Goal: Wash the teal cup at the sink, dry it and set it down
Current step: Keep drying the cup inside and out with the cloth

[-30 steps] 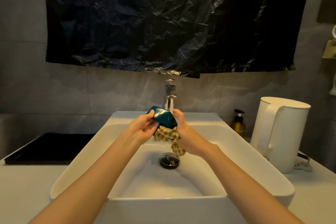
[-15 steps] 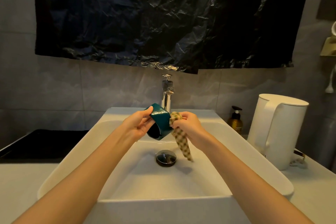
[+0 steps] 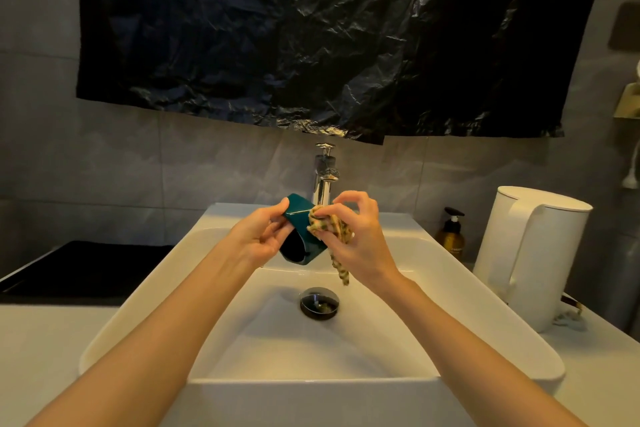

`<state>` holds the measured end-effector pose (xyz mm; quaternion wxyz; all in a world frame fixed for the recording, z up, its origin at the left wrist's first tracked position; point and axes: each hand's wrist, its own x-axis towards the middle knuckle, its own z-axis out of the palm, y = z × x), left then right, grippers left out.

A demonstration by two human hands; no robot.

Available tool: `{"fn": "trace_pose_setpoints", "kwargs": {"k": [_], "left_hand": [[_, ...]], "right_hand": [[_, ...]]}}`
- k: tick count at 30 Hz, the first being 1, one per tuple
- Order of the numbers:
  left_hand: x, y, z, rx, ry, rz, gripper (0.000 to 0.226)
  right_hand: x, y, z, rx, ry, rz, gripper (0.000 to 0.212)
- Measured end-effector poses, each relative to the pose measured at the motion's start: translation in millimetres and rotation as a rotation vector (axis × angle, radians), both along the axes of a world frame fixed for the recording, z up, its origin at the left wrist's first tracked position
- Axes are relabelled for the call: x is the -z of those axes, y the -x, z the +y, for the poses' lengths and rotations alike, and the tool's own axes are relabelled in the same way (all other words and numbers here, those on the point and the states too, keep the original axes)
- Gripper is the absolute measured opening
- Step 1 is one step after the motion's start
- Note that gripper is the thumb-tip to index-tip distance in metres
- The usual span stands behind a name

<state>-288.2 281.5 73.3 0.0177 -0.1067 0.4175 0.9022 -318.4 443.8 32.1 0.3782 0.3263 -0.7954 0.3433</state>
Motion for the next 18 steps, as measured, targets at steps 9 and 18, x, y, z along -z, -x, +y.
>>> {"fn": "trace_pose_setpoints", "kwargs": {"k": [9,18], "left_hand": [[-2.6,-0.1,-4.3,-0.045,-0.013,0.027,0.009],[7.6,4.2,8.0,0.023,0.175,0.005,0.012]], "right_hand": [[9.3,-2.5,5.9,-0.030,-0.277,0.028,0.028],[7.4,0.0,1.0,-0.006,-0.259,0.194,0.033]]}}
